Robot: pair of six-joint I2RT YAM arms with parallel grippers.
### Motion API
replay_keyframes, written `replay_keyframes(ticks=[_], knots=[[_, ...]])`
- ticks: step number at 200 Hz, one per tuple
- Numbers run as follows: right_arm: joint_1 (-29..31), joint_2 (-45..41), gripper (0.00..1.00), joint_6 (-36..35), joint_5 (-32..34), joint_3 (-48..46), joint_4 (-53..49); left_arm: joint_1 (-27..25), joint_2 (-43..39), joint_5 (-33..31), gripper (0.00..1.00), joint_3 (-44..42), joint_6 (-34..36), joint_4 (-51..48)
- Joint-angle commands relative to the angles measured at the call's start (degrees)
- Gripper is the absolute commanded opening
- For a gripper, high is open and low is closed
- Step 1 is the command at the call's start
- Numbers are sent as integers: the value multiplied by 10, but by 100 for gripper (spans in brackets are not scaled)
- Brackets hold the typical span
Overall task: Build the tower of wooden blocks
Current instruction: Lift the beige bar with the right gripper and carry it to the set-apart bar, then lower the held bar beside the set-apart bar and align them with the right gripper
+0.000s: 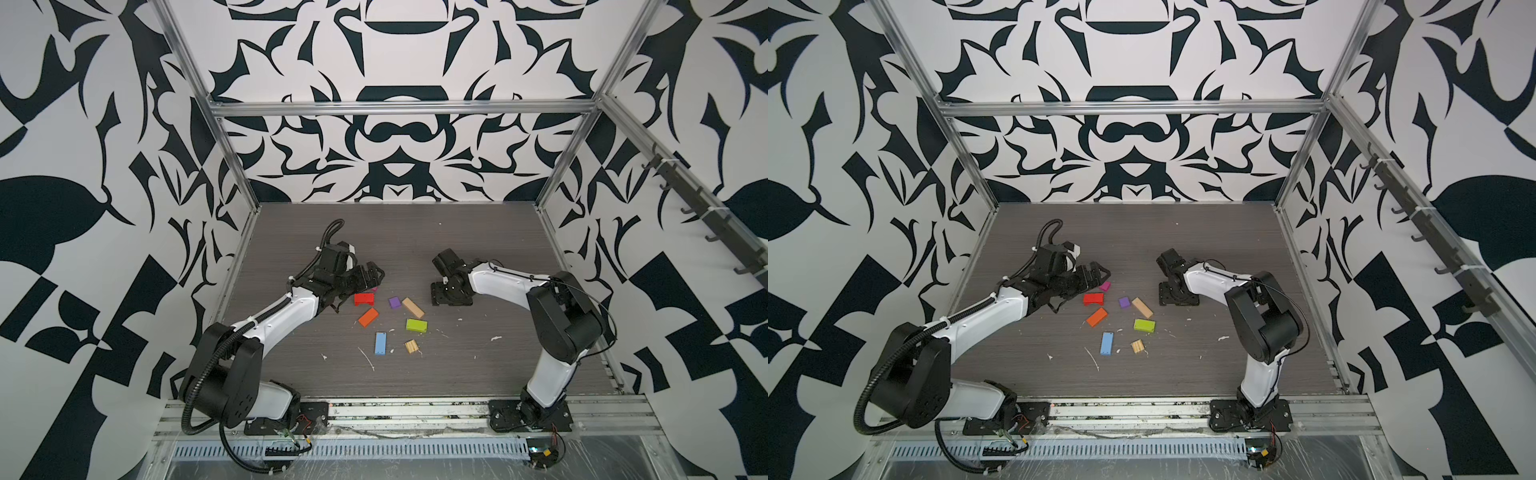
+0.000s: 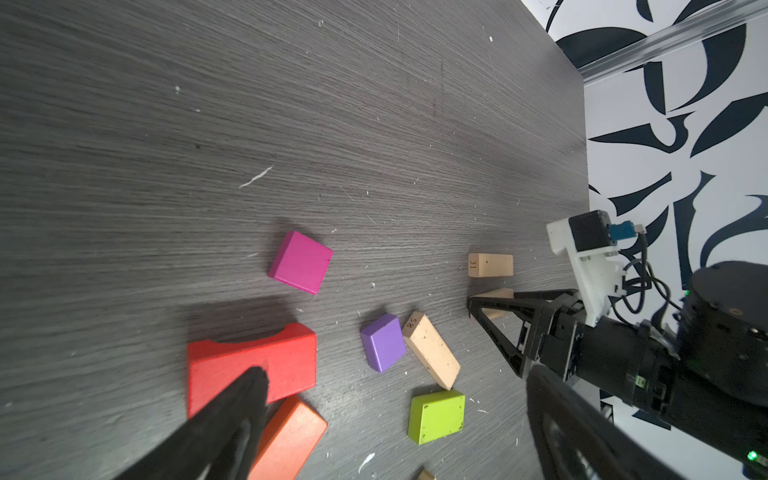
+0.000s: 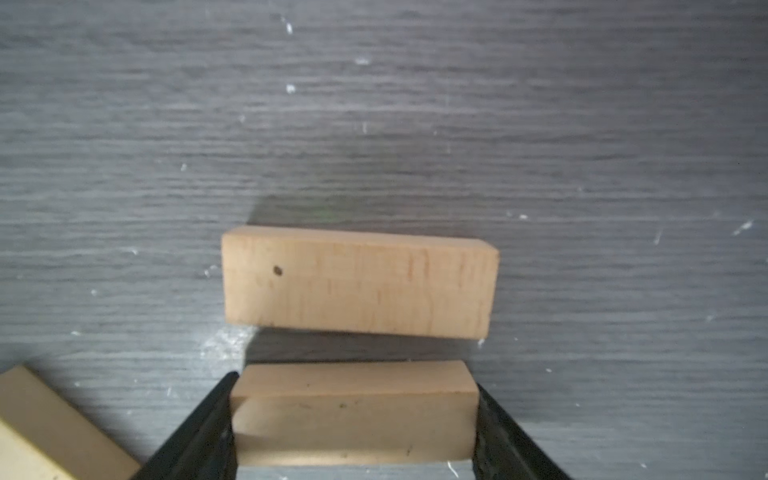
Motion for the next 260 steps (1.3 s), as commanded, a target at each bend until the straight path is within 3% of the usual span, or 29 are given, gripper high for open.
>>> replay_keyframes(ticks=[1, 260], knots=[[-4, 9, 74, -4, -1, 19, -1, 2, -17, 1, 100, -3, -1, -5], [-13, 22, 76, 8, 18, 32, 5, 2, -37, -4, 100, -20, 1, -6]])
